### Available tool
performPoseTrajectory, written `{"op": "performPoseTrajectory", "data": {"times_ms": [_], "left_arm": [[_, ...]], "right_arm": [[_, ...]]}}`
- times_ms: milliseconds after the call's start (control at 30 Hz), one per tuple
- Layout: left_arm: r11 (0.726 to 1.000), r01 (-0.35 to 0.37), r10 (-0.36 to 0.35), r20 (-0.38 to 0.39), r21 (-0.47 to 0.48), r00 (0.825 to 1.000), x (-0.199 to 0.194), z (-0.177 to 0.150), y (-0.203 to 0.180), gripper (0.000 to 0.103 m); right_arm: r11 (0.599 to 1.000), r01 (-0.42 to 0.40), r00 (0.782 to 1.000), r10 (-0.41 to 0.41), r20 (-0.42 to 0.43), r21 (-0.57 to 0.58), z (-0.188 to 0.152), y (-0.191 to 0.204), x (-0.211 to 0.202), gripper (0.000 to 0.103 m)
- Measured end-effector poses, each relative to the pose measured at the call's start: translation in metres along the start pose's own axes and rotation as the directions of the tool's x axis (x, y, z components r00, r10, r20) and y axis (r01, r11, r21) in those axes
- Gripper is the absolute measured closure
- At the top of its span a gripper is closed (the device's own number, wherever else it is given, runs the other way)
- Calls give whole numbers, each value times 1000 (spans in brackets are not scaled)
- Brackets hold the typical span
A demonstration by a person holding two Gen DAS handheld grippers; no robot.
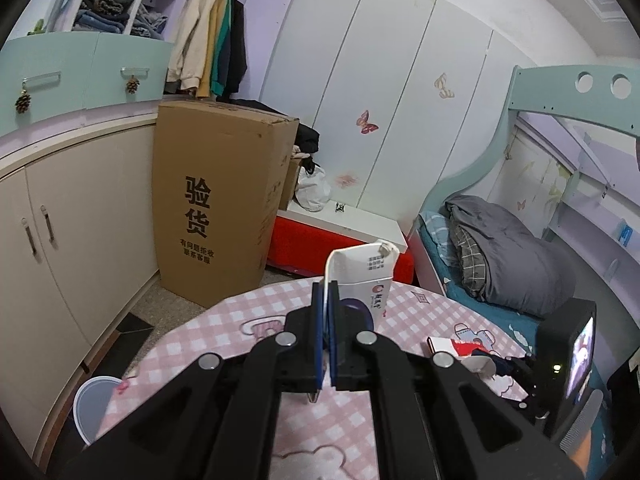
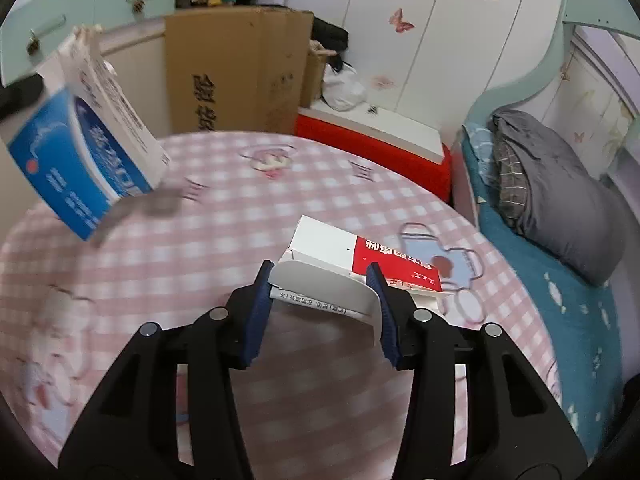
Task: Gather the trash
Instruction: 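Carry both boxes over the wastebasket and open both tools to drop them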
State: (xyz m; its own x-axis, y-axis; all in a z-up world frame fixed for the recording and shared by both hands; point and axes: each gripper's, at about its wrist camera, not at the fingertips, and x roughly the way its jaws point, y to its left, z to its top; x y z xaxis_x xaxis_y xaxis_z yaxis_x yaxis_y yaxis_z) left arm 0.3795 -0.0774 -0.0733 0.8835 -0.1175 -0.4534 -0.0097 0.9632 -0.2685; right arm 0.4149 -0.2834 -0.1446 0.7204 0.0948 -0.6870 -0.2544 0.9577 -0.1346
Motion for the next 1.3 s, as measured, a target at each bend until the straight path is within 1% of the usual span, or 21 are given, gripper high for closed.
{"op": "performPoseTrajectory", "data": {"times_ms": [100, 200, 267, 400, 500, 633, 700, 800, 967, 1000, 1067, 1133, 1200, 1233, 1267, 1300], "left_arm": [[1000, -13, 13, 9, -12, 1000, -16, 3, 14, 101], [999, -29, 29, 18, -25, 999, -32, 5, 30, 101], [998, -48, 49, 29, -35, 998, -47, 8, 47, 101], [995, -82, 86, 51, -62, 995, -73, 12, 81, 101], [989, -119, 125, 65, -93, 990, -92, 16, 116, 101], [972, -191, 203, 85, -137, 975, -118, 19, 172, 101], [960, -235, 250, 90, -155, 964, -127, 18, 203, 101], [942, -276, 295, 80, -191, 952, -136, 14, 243, 101], [893, -363, 380, 11, -264, 925, -135, 0, 319, 101], [883, -379, 392, -9, -276, 920, -133, -5, 334, 101], [868, -401, 408, -39, -294, 912, -128, -13, 358, 101], [847, -435, 432, -81, -307, 898, -120, -23, 383, 101], [831, -456, 445, -113, -319, 889, -112, -29, 399, 101], [823, -467, 449, -134, -323, 883, -106, -34, 409, 101], [813, -482, 458, -152, -326, 876, -101, -38, 418, 101], [803, -494, 465, -166, -333, 869, -98, -42, 423, 101]], "right_arm": [[998, -54, 998, 53, 32, 22, 4, 20, -19, 57], [993, -113, 992, 111, 64, 25, 12, 50, -40, 57], [988, -154, 985, 153, 86, 7, 20, 76, -54, 57], [971, -234, 964, 237, 119, -41, 40, 138, -77, 57], [954, -290, 945, 298, 131, -75, 54, 183, -87, 57], [927, -354, 922, 368, 119, -123, 68, 244, -88, 57], [910, -392, 908, 407, 102, -139, 72, 272, -83, 57], [884, -437, 890, 452, 63, -167, 76, 324, -68, 57], [844, -508, 857, 515, -5, -170, 76, 387, -40, 57], [833, -528, 847, 532, -26, -164, 76, 401, -30, 57], [822, -548, 836, 547, -56, -156, 73, 417, -17, 57], [811, -567, 824, 561, -81, -147, 72, 430, -3, 57], [797, -588, 809, 578, -109, -134, 71, 441, 12, 58], [786, -606, 795, 595, -117, -121, 70, 448, 22, 58], [782, -614, 789, 603, -120, -106, 69, 451, 29, 56], [782, -617, 786, 605, -128, -91, 68, 453, 35, 44]]}}
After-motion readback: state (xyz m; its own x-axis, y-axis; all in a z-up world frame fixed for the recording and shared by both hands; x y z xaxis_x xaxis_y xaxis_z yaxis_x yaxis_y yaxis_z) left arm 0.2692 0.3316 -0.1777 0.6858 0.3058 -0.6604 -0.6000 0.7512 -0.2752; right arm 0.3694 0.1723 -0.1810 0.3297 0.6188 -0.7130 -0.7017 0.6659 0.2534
